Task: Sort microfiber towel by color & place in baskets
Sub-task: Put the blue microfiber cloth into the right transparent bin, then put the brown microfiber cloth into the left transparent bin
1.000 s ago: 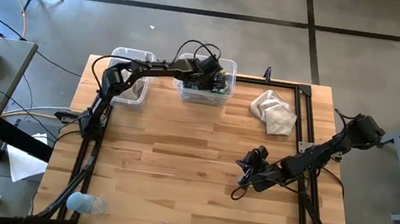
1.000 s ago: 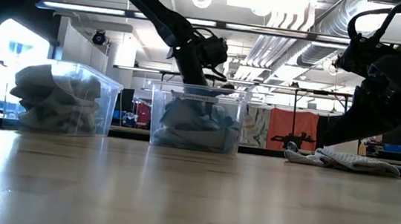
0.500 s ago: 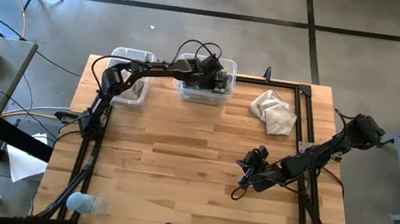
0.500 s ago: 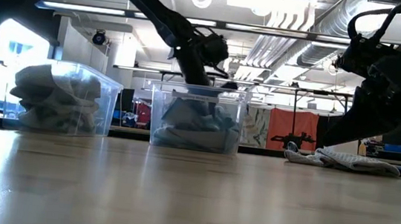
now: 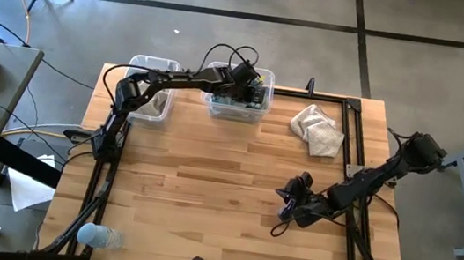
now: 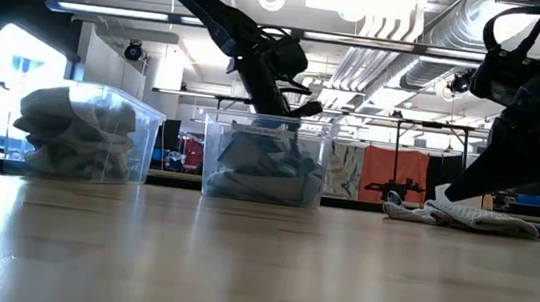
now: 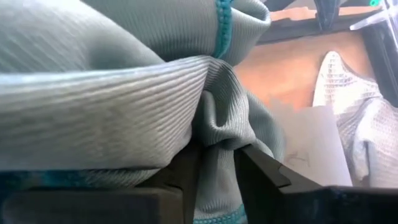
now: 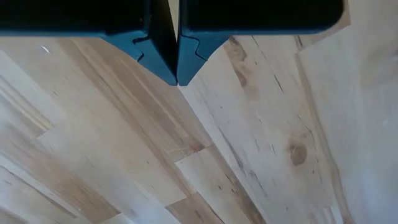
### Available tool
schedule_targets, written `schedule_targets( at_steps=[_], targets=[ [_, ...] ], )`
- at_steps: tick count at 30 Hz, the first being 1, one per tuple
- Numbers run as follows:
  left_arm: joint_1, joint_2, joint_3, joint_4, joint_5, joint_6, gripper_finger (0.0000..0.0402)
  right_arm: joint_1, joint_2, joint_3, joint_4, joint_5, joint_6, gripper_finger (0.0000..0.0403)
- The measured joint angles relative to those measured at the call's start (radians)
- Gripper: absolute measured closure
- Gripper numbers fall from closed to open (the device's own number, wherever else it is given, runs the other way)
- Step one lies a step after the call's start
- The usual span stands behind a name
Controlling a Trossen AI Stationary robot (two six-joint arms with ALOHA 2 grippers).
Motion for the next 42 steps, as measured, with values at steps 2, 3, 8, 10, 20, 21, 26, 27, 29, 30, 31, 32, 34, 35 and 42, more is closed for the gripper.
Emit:
schedule_targets(
  at_steps=[2, 3, 8, 10, 20, 21, 26, 27, 29, 30, 31, 32, 34, 35, 42],
  targets=[
    [0.0, 0.0, 0.0, 0.0, 0.008, -0.004, 0.0301, 0.008, 0.0, 0.0, 0.0, 0.009, 0.0, 0.0403],
    [0.001, 0.0, 0.0, 0.0, 0.018, -0.007, 0.0296, 0.009, 0.0, 0.0, 0.0, 0.012, 0.0, 0.0403],
    [0.016, -0.012, 0.0, -0.017, 0.085, -0.013, 0.0285, 0.009, 0.0, 0.0, -0.003, 0.012, 0.023, 0.0403],
    [0.018, -0.033, 0.0, -0.034, 0.086, -0.007, 0.0285, 0.009, 0.0, 0.0, -0.004, 0.012, 0.023, 0.0403],
    [-0.009, -0.203, 0.001, -0.161, -0.075, 0.085, 0.0285, 0.007, 0.0, 0.0, -0.003, 0.011, 0.026, 0.0403],
    [-0.016, -0.221, 0.001, -0.167, -0.085, 0.102, 0.0285, 0.006, 0.0, 0.0, -0.003, 0.011, 0.026, 0.0403],
    [-0.077, -0.29, 0.002, -0.201, -0.128, 0.263, 0.0285, 0.006, 0.0, 0.0, -0.003, 0.025, 0.024, 0.0403],
    [-0.096, -0.299, 0.002, -0.221, -0.152, 0.283, 0.0285, 0.006, 0.0, 0.0, -0.003, 0.031, 0.023, 0.0403],
    [-0.136, -0.31, 0.002, -0.247, -0.231, 0.313, 0.0285, 0.006, 0.0, 0.0, -0.003, 0.04, 0.018, 0.0403],
    [-0.157, -0.314, 0.002, -0.265, -0.273, 0.323, 0.0285, 0.006, 0.0, 0.0, -0.003, 0.045, 0.016, 0.0403],
    [-0.179, -0.316, 0.002, -0.282, -0.315, 0.339, 0.0285, 0.006, 0.0, 0.0, -0.003, 0.049, 0.016, 0.0403],
    [-0.199, -0.316, 0.002, -0.289, -0.344, 0.357, 0.0285, 0.006, 0.0, 0.0, -0.002, 0.051, 0.016, 0.0403],
    [-0.242, -0.316, -0.003, -0.291, -0.355, 0.41, 0.0286, 0.006, 0.0, 0.0, 0.007, 0.054, 0.016, 0.0403],
    [-0.264, -0.317, -0.016, -0.273, -0.35, 0.433, 0.0288, 0.006, 0.0, 0.0, 0.013, 0.054, 0.018, 0.0403],
    [-0.393, -0.406, -0.251, -0.066, -0.345, 0.437, 0.0309, 0.006, 0.0, 0.0, 0.038, 0.055, 0.023, 0.0403]
  ],
)
